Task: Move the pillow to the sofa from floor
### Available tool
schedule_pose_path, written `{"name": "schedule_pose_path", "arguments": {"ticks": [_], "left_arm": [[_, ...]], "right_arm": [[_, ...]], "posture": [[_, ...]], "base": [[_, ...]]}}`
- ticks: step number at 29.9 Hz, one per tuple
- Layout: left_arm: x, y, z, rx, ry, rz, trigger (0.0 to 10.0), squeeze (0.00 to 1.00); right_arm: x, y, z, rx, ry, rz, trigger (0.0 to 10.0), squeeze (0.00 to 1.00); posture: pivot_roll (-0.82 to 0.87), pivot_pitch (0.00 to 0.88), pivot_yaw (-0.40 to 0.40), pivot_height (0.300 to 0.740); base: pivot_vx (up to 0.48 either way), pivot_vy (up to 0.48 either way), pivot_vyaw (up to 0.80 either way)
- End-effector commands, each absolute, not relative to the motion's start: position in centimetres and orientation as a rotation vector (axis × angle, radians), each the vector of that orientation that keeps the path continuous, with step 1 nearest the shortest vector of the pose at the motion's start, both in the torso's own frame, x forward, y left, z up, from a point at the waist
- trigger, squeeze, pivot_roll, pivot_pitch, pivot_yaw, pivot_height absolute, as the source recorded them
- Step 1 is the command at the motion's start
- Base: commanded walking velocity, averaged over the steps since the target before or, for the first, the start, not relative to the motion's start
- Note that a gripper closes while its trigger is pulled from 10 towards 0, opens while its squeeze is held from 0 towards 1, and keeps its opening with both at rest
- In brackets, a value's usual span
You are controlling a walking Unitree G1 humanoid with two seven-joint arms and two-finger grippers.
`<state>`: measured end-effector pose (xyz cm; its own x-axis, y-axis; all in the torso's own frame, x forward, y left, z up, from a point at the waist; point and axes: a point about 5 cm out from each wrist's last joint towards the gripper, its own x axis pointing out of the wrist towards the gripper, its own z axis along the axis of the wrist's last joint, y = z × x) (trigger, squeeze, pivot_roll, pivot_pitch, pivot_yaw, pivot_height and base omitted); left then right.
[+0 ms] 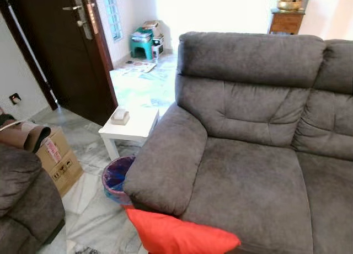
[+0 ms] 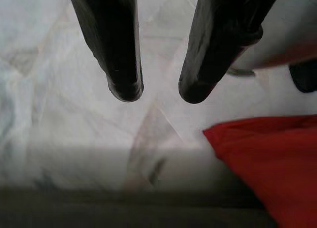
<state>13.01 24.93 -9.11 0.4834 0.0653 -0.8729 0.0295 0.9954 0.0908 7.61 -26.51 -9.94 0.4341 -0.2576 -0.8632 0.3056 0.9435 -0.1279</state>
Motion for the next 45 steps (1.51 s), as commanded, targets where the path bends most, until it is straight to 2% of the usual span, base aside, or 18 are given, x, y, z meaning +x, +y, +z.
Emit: {"name": "schedule_pose_path", "arguments": {"ticks": [1, 15, 26, 33, 40, 43, 44, 45], "left_arm": [[12.6, 25.2, -9.2, 0.096, 1.088, 0.037, 10.0, 0.00], [13.6, 24.1, -9.2, 0.084, 1.069, 0.033, 10.0, 0.00], [12.3, 26.8, -8.8, 0.094, 1.079, 0.067, 10.0, 0.00], [11.7, 26.8, -8.9, 0.094, 1.080, 0.068, 10.0, 0.00], [15.0, 24.3, -8.5, 0.110, 0.980, 0.040, 10.0, 0.00], [18.0, 24.4, -6.9, 0.154, 0.827, 0.057, 10.0, 0.00], [19.7, 24.7, -5.7, 0.163, 0.727, 0.070, 10.0, 0.00], [19.7, 24.7, -5.7, 0.163, 0.727, 0.070, 10.0, 0.00]], "right_arm": [[7.6, -26.4, -10.0, 0.058, 1.063, -0.352, 10.0, 0.00], [9.4, -26.5, -9.4, 0.037, 0.991, -0.320, 10.0, 0.00], [10.0, -26.6, -9.2, 0.037, 0.971, -0.318, 10.0, 0.00], [9.8, -26.4, -9.4, 0.086, 0.966, -0.337, 10.0, 0.00], [12.8, -25.7, -8.4, 0.118, 0.839, -0.280, 10.0, 0.00], [14.7, -25.5, -7.6, 0.145, 0.751, -0.266, 10.0, 0.00], [15.7, -25.4, -7.1, 0.154, 0.702, -0.254, 10.0, 0.00], [15.7, -25.4, -7.1, 0.154, 0.702, -0.254, 10.0, 0.00]], "posture": [[0.10, 0.065, 0.022, 0.740], [0.11, 0.076, 0.012, 0.740], [0.11, 0.078, 0.013, 0.740], [0.11, 0.078, 0.014, 0.740], [0.11, 0.082, 0.012, 0.740], [0.11, 0.084, 0.012, 0.740], [0.12, 0.084, 0.012, 0.740], [0.12, 0.084, 0.012, 0.740]], "base": [[0.000, 0.000, 0.00], [0.000, 0.000, 0.03], [0.000, 0.000, 0.80], [0.000, 0.000, 0.32], [0.000, 0.000, 0.00], [0.000, 0.000, 0.00], [0.000, 0.000, 0.00], [0.000, 0.000, 0.00]]}}
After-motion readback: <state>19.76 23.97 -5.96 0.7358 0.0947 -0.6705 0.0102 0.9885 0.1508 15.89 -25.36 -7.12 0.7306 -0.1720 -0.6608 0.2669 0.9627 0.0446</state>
